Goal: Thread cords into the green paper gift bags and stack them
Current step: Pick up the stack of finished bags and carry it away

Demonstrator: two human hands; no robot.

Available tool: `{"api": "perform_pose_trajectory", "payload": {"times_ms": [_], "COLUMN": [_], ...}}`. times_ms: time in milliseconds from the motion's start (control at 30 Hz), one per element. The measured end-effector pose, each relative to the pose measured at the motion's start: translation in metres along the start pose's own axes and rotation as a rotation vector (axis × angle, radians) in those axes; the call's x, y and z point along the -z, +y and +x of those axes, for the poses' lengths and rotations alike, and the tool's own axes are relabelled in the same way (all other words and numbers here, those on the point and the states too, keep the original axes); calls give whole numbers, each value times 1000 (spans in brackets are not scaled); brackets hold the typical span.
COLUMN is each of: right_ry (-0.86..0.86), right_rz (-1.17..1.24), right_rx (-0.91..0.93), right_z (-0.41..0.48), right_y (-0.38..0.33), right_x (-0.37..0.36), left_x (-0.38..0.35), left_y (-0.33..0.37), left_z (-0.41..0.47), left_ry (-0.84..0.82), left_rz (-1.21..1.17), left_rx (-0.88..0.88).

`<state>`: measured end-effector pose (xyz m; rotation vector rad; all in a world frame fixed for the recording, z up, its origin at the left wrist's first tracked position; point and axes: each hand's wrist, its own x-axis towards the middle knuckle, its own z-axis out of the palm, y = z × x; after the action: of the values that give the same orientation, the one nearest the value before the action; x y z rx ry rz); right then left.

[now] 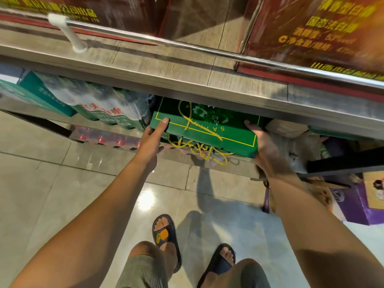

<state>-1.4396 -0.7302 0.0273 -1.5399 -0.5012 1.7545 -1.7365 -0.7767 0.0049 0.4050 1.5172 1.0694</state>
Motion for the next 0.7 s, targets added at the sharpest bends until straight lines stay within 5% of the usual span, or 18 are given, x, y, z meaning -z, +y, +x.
{"api": "perform_pose_trajectory", "payload": {"times_ms": [500,700], "right_ry": [-6,127], "right_rz": [-239,-364], "right_rx": [165,53], "right_z": [-18,-87], "right_y": [-9,-14], "right_x": [30,26], "left_x": [-4,-15], "left_y": [14,26], "left_z": [-37,-112], "left_ry": [64,93], "left_rz": [143,297], "left_rx": [72,-58]}}
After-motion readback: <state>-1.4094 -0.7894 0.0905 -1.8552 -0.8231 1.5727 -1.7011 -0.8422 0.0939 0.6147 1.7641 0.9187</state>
